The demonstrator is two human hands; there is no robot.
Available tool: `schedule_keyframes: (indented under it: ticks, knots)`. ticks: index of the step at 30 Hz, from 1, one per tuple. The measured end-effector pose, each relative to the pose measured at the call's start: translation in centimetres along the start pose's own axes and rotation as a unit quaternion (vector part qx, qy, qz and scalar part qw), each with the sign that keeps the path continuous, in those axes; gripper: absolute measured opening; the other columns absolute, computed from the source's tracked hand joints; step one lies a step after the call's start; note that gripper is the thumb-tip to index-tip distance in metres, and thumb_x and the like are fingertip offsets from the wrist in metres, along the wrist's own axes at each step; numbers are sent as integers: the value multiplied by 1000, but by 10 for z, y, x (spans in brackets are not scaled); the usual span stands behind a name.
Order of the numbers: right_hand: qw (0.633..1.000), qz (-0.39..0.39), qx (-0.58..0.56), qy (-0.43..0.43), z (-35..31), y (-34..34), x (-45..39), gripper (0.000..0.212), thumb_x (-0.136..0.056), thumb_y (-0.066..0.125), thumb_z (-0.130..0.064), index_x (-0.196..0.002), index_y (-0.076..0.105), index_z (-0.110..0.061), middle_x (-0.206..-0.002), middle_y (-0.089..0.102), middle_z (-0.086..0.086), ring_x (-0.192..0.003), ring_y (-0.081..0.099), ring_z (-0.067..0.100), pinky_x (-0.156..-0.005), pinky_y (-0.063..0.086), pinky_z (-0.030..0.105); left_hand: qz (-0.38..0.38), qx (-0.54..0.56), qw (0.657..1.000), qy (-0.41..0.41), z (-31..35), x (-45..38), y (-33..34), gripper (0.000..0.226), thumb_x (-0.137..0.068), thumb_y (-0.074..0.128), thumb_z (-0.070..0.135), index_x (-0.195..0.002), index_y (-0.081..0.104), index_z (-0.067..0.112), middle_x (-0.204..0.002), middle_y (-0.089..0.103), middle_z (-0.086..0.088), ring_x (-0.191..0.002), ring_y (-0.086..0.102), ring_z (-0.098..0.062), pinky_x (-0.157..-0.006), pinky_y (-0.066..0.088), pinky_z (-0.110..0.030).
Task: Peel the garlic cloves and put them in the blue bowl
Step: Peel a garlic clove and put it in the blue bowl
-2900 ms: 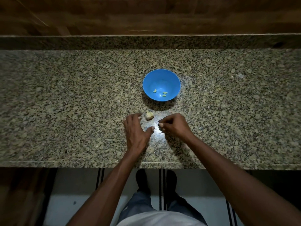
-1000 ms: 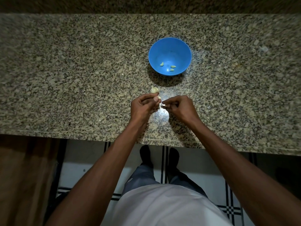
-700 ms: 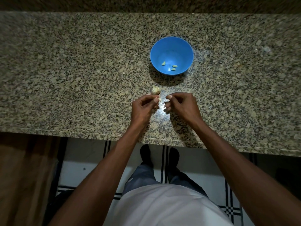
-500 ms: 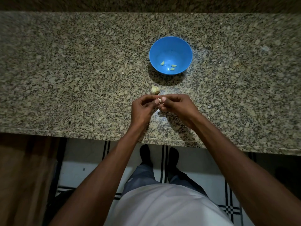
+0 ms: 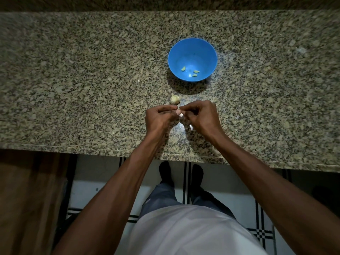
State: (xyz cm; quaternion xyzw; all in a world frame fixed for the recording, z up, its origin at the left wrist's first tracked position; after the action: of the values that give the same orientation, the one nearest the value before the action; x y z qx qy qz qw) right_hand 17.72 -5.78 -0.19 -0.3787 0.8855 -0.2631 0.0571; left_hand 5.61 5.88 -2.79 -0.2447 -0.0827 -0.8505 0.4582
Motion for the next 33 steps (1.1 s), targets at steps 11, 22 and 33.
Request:
schedule_keyframes:
  ticks: [11, 22, 33]
  knots:
    - [999, 21, -22, -10, 9, 8, 9, 18, -89, 80, -5, -105, 83, -12, -99, 81, 2, -82, 73, 0, -77, 63, 23, 20, -7, 1000, -4, -3, 10, -2, 27, -71, 93, 4, -95, 80, 2, -88, 80, -11, -83, 80, -24, -79, 66, -38]
    - [958, -38, -241, 149, 25, 13, 4, 26, -81, 91, -18, -102, 82, -5, -95, 82, 7, -92, 79, 25, -88, 64, 45, 23, -123, 985, 118, 7, 7, 0, 19, -85, 85, 12, -103, 80, 11, -95, 79, 0, -87, 76, -9, -78, 64, -29]
    - [924, -63, -312, 211, 30, 13, 0, 22, -97, 73, -5, -115, 74, 9, -95, 72, 32, -84, 66, 36, -91, 58, 62, 10, -173, 978, 114, -2, 13, -15, 16, -87, 78, 1, -99, 82, 11, -96, 80, 4, -89, 75, -5, -87, 63, -30]
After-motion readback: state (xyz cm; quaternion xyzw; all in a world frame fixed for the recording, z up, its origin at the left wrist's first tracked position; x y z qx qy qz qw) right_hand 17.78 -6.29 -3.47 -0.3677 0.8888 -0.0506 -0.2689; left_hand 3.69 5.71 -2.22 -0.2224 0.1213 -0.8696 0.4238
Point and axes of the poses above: each hand's wrist, its own x-axis away from the middle knuckle, its own y-axis out of the palm, z = x × y, the point moved 4 cm from there along -x, towards the middle knuckle
